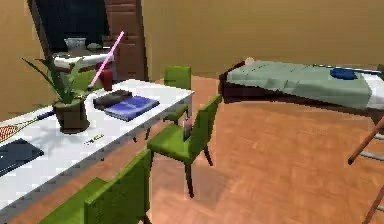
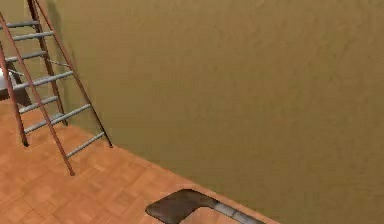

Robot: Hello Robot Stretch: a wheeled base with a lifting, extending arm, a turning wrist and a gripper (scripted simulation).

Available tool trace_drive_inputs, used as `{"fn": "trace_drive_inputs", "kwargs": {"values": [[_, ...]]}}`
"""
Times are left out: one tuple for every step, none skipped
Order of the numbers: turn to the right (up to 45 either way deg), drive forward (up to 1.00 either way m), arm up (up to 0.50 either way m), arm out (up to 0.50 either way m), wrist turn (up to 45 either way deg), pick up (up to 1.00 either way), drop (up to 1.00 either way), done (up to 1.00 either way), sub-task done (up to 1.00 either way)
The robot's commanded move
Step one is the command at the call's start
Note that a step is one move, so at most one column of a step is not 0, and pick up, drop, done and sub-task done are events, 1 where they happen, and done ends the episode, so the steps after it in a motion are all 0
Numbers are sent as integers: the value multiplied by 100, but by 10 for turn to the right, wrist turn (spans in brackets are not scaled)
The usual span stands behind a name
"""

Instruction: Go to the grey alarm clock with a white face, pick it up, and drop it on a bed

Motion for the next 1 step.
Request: {"fn": "trace_drive_inputs", "kwargs": {"values": [[-450, 0, 0, 0, 0, 0, 0, 0, 0]]}}
